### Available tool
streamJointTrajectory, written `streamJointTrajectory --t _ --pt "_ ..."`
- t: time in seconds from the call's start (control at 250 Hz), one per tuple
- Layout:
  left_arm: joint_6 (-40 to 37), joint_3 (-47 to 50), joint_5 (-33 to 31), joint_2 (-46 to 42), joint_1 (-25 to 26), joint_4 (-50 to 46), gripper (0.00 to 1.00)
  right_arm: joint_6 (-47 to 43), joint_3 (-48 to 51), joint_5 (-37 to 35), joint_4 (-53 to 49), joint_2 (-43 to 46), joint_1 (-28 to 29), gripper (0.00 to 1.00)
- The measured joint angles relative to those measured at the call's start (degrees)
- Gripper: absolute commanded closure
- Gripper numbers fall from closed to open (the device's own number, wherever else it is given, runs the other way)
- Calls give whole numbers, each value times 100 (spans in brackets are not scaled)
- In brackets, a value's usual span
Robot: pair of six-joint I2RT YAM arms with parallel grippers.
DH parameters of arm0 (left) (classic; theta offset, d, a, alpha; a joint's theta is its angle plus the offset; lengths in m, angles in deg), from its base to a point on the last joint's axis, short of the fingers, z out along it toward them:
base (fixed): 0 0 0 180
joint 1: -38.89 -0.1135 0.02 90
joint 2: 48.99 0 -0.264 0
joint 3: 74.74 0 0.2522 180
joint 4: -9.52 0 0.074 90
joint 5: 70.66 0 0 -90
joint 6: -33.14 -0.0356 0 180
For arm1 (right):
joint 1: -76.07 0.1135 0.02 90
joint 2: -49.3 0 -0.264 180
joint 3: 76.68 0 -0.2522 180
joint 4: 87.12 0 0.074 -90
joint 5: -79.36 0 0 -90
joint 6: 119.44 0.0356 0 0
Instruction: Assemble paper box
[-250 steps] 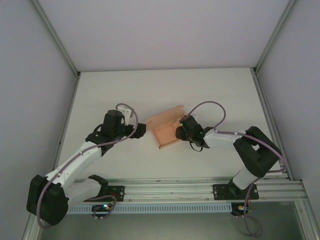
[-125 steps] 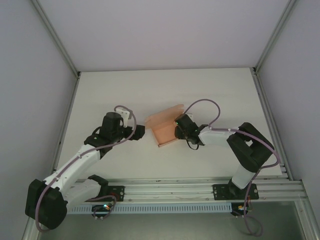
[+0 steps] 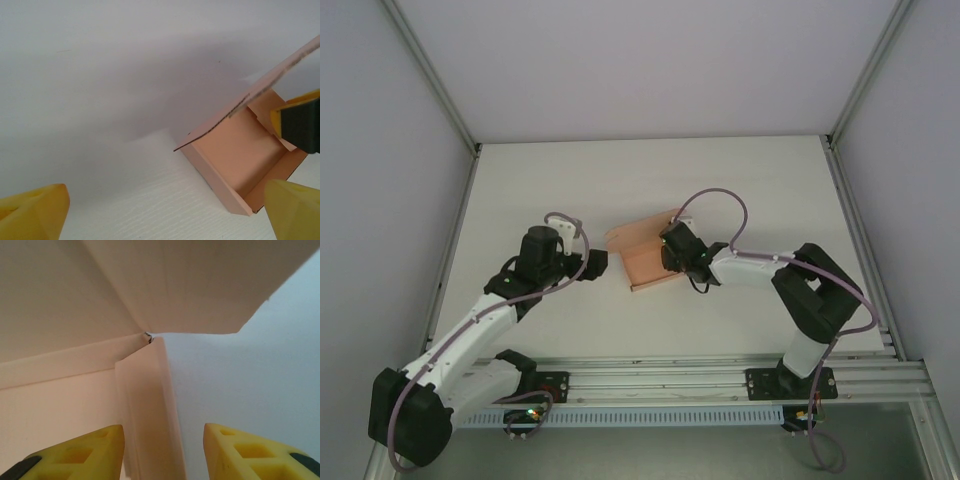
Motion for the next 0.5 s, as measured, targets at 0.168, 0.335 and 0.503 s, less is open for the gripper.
streamJointTrajectory --t 0.168,0.335,0.503 --pt "0 2 -4 -7 0 -2 0 -136 -2 293 273 -387 -175 82" --pt "0 4 -26 -50 -28 -2 0 -160 -4 291 334 -437 -205 100" --pt "61 9 -116 -70 -63 -4 0 -166 66 297 459 -415 -205 100"
